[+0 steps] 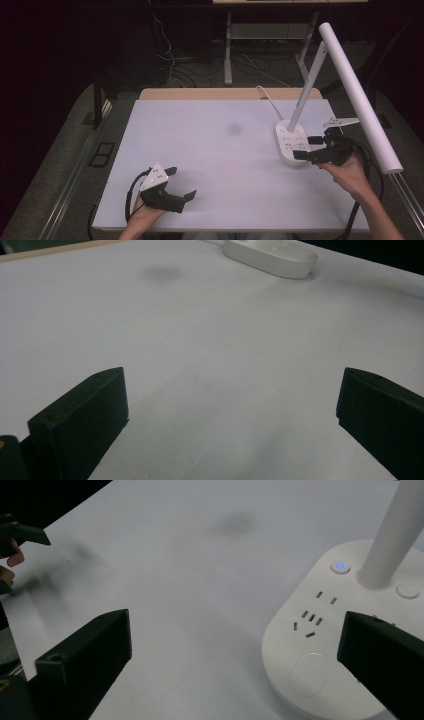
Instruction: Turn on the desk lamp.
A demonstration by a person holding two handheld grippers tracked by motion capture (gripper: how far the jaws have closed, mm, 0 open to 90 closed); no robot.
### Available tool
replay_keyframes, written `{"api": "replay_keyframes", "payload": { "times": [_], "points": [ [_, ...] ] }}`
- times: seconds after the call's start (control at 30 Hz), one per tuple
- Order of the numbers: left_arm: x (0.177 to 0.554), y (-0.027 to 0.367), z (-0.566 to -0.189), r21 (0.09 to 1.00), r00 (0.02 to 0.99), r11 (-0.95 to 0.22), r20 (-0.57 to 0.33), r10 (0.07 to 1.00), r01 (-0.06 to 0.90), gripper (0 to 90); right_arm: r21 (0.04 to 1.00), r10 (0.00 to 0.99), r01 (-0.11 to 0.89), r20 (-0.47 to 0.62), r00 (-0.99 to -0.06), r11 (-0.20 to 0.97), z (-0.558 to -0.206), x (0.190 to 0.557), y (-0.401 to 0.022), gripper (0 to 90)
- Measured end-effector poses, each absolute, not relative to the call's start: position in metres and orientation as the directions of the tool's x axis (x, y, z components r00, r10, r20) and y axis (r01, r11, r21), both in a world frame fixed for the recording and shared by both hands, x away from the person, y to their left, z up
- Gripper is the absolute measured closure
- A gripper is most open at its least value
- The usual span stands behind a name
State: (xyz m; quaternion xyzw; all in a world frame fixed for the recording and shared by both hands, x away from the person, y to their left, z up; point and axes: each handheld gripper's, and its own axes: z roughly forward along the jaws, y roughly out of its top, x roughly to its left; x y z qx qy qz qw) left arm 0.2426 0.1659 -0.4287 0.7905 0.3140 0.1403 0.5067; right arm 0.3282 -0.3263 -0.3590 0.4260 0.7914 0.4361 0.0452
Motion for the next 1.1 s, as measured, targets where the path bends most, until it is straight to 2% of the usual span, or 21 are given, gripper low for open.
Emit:
{"api": "replay_keyframes", "payload": {
  "times": [1.1],
  "points": [
    [0.243,0.165,-0.430,0.884,0.768,-0.306,-0.087,0.635,0.353,0.0,0.701,0.773,0.682,0.310,-0.554,0.208,-0.367,0.378,-0.359,0.4]
  ]
}}
